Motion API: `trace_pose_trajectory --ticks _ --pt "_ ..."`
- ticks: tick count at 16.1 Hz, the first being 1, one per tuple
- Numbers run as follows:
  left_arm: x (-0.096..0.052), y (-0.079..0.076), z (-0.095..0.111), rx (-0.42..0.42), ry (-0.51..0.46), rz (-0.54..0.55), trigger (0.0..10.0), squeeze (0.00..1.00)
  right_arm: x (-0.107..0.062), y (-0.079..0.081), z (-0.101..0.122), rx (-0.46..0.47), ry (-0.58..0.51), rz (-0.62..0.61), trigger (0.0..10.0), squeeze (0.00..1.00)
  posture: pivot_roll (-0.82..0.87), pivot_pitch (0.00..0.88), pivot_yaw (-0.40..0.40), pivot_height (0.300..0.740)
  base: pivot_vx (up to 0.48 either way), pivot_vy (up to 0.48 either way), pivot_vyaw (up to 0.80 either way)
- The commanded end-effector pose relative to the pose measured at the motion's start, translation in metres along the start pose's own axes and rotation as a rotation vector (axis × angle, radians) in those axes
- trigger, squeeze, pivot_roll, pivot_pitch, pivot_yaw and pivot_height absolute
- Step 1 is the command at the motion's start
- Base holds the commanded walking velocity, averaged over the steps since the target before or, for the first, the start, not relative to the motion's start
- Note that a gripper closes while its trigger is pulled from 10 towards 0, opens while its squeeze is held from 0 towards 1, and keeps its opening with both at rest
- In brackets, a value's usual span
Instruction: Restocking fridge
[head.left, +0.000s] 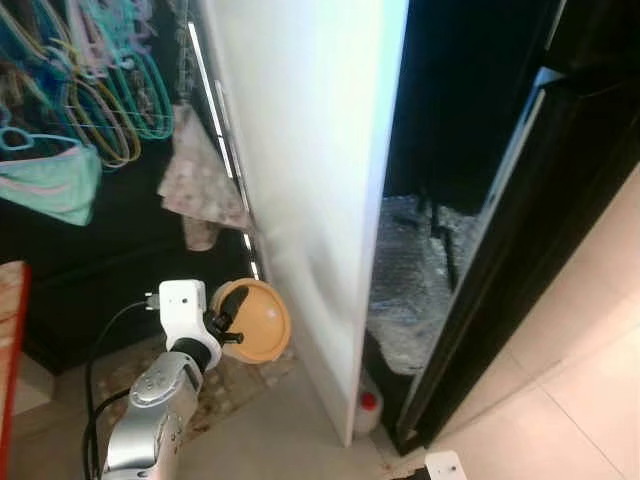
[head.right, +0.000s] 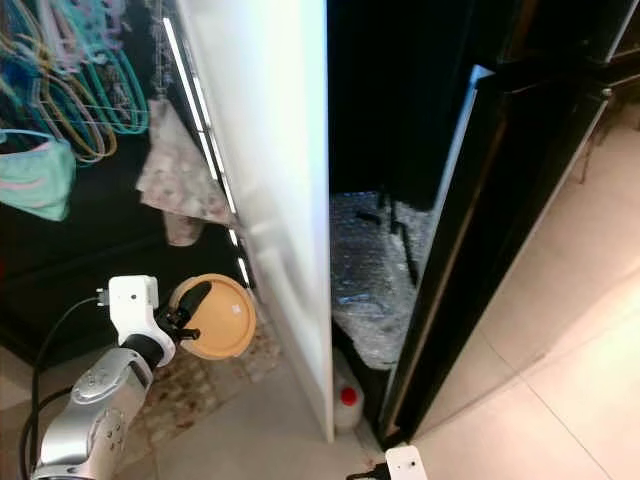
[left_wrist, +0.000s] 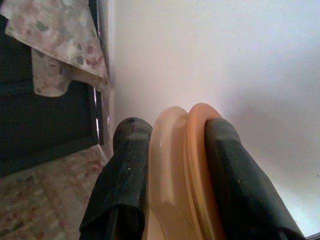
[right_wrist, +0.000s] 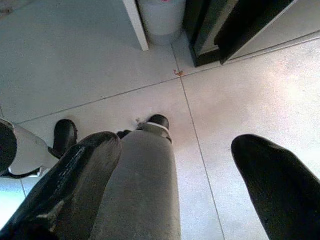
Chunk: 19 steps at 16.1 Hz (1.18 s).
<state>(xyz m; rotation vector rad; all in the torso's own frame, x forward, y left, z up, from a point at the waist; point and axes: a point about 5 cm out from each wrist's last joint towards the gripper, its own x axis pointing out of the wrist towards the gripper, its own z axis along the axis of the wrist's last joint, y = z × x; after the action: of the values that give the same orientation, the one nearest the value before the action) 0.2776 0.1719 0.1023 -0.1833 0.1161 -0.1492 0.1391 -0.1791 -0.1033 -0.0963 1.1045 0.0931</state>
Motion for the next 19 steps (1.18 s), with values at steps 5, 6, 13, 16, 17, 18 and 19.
trace_pose_trajectory --ticks 5,6,13,16,17,18,19 --pt "0.0 0.012 -0.001 0.016 -0.003 0.087 10.0 0.0 0.0 0.0 0.0 0.01 0.0 -0.002 10.0 0.0 0.09 0.019 0.062 0.74 0.0 0.0 -0.64" --pt "-0.001 0.017 -0.002 0.027 0.004 0.123 10.0 0.0 0.0 0.0 0.0 0.01 0.0 -0.002 10.0 0.0 0.09 0.019 0.062 0.74 0.0 0.0 -0.8" --pt "-0.009 0.053 -0.032 -0.05 0.104 0.364 10.0 0.0 0.0 0.0 0.001 0.013 -0.005 -0.004 10.0 0.0 0.09 0.019 0.062 0.74 0.0 0.0 -0.34" --pt "-0.018 0.073 -0.055 -0.073 0.185 0.49 10.0 0.0 0.0 0.0 0.001 0.025 -0.008 -0.011 10.0 0.0 0.08 0.019 0.066 0.74 0.0 0.0 0.0" --pt "-0.025 0.086 -0.063 -0.088 0.202 0.612 10.0 0.0 0.0 0.0 0.001 0.025 -0.009 -0.011 10.0 0.0 0.08 0.018 0.065 0.74 0.0 0.0 0.0" --pt "-0.032 0.097 -0.069 -0.143 0.2 0.722 10.0 0.0 0.0 0.0 0.001 0.022 -0.007 -0.01 10.0 0.0 0.08 0.019 0.065 0.74 0.0 0.0 0.0" --pt "-0.041 0.11 -0.075 -0.235 0.189 0.844 10.0 0.0 0.0 0.0 0.001 0.023 -0.007 -0.009 10.0 0.0 0.08 0.02 0.064 0.74 0.0 0.0 0.0"
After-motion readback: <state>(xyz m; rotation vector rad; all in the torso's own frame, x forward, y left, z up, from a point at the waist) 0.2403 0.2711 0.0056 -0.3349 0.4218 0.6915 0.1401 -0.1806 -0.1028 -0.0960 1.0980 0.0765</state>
